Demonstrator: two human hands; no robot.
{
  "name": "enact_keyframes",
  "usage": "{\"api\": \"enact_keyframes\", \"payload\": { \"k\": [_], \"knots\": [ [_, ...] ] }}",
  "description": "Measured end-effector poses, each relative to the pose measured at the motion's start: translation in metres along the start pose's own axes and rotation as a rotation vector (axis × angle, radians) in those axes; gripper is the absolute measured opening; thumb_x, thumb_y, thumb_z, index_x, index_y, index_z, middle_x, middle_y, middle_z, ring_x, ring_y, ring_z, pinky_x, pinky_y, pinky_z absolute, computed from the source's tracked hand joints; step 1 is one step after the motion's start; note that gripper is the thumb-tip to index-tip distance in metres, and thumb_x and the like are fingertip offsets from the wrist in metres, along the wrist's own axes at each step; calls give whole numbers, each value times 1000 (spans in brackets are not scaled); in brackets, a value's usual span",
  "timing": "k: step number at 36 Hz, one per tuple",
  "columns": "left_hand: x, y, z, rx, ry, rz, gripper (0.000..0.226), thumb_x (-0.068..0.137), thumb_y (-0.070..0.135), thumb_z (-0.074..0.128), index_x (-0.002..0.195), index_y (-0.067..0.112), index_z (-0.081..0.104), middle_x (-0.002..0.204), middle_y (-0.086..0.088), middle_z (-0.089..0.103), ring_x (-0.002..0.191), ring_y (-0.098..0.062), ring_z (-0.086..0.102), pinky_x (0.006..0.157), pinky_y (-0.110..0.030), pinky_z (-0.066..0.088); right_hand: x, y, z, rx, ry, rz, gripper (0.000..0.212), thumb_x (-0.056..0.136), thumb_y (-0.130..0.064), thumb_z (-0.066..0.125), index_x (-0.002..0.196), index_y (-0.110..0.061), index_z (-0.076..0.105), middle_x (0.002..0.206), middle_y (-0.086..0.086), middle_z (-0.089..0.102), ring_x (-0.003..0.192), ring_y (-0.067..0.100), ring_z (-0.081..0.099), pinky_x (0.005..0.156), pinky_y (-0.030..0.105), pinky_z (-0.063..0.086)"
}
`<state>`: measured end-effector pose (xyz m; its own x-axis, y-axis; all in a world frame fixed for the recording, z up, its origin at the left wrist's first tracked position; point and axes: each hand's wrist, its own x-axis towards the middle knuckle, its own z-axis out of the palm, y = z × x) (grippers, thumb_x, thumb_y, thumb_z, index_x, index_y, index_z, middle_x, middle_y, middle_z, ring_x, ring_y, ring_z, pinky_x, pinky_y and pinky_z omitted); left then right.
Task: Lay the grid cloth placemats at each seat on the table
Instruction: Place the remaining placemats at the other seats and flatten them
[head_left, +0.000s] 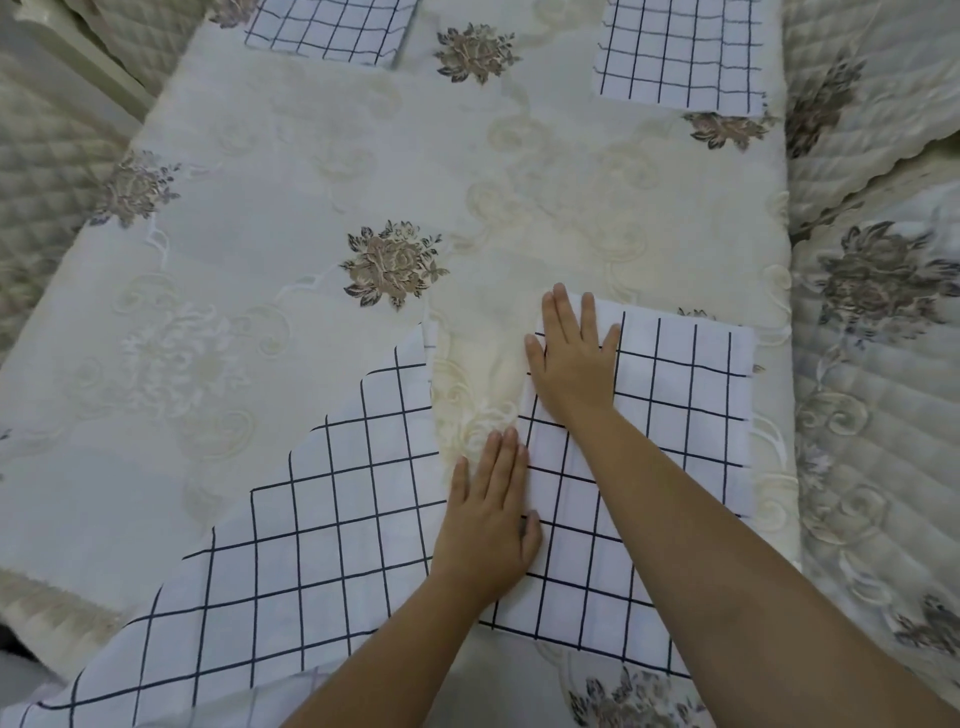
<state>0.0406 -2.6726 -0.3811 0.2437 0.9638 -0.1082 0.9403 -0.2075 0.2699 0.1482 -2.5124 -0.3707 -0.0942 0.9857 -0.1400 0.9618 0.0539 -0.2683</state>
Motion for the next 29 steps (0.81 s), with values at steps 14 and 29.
{"api": "enact_keyframes", "payload": {
  "k": [14, 29],
  "knots": [
    [0, 0, -1, 11, -4, -13, 68, 83, 32, 36, 144, 4, 23, 153, -11, 25, 143, -21, 7, 113, -42, 9, -13, 53, -7, -70, 49, 139, 64, 92, -44, 14, 146, -14, 28, 155, 7, 23, 142, 35, 22, 107, 63, 21],
    [-1, 0, 1, 14, 30, -12, 67, 84, 32, 35, 143, 2, 28, 152, -12, 27, 144, -22, 10, 113, -43, 13, -43, 119, -32, -77, 40, 428, 61, 97, -44, 16, 151, -16, 5, 159, 1, -7, 146, 27, -9, 111, 62, -6]
  ]
}}
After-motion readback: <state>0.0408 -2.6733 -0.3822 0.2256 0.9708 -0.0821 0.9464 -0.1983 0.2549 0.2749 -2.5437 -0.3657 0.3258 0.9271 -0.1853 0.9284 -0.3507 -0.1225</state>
